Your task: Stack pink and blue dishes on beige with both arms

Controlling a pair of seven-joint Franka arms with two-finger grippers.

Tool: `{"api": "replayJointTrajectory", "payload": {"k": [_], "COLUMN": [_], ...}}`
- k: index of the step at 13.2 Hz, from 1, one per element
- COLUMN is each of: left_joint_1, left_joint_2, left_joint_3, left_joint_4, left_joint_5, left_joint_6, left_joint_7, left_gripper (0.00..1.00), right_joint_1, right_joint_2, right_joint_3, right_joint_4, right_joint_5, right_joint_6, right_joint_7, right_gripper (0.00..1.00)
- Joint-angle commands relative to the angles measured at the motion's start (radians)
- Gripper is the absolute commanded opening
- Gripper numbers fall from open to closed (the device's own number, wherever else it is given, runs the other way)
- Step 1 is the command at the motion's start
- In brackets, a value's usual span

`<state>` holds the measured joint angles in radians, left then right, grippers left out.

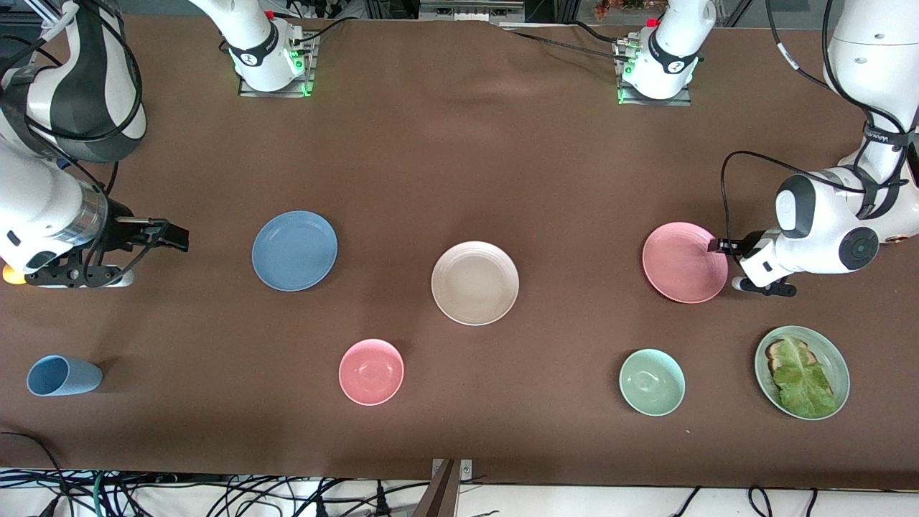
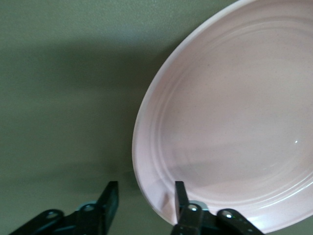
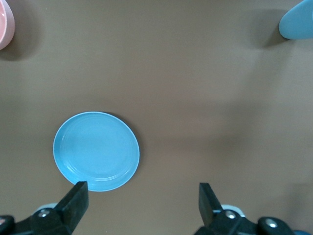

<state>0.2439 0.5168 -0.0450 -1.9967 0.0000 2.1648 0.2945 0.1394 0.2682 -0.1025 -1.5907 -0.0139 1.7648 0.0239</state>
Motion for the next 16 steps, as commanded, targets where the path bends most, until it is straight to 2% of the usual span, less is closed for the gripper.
{"api": "replayJointTrajectory", "payload": {"k": [1, 4, 7, 10, 11, 14, 16], "left_joint_1": [-0.005, -0.017, -0.048, -0.048, -0.045, -0.043, -0.051], "left_joint_2": [0.006, 0.005, -0.026, -0.075, -0.078, -0.078, -0.076], "left_joint_3": [-0.004, -0.006, -0.010, -0.082, -0.128, -0.225, -0.262], "left_joint_4": [0.015, 0.047, 0.102, 0.154, 0.173, 0.209, 0.226], "left_joint_5": [-0.005, -0.005, -0.005, -0.008, -0.008, -0.021, -0.104], "left_joint_6": [-0.006, -0.040, -0.188, -0.301, -0.321, -0.329, -0.329], "left_joint_7": [-0.032, -0.069, -0.124, -0.214, -0.271, -0.397, -0.441], "left_gripper": [0.00, 0.00, 0.00, 0.00, 0.00, 0.00, 0.00], "right_joint_1": [0.002, 0.002, 0.002, 0.003, 0.003, 0.003, 0.002], "right_joint_2": [-0.009, -0.012, -0.015, -0.009, -0.007, -0.007, 0.000], "right_joint_3": [0.003, 0.023, 0.043, 0.061, 0.075, 0.075, 0.075], "right_joint_4": [-0.009, -0.041, -0.142, -0.233, -0.271, -0.386, -0.414], "right_joint_5": [0.003, 0.005, 0.035, 0.031, 0.028, 0.023, 0.025], "right_joint_6": [-0.002, -0.005, 0.059, 0.194, 0.243, 0.379, 0.407], "right_joint_7": [0.004, 0.004, -0.001, -0.013, -0.013, -0.030, -0.036], "right_gripper": [1.00, 1.00, 1.00, 1.00, 1.00, 1.00, 1.00]}}
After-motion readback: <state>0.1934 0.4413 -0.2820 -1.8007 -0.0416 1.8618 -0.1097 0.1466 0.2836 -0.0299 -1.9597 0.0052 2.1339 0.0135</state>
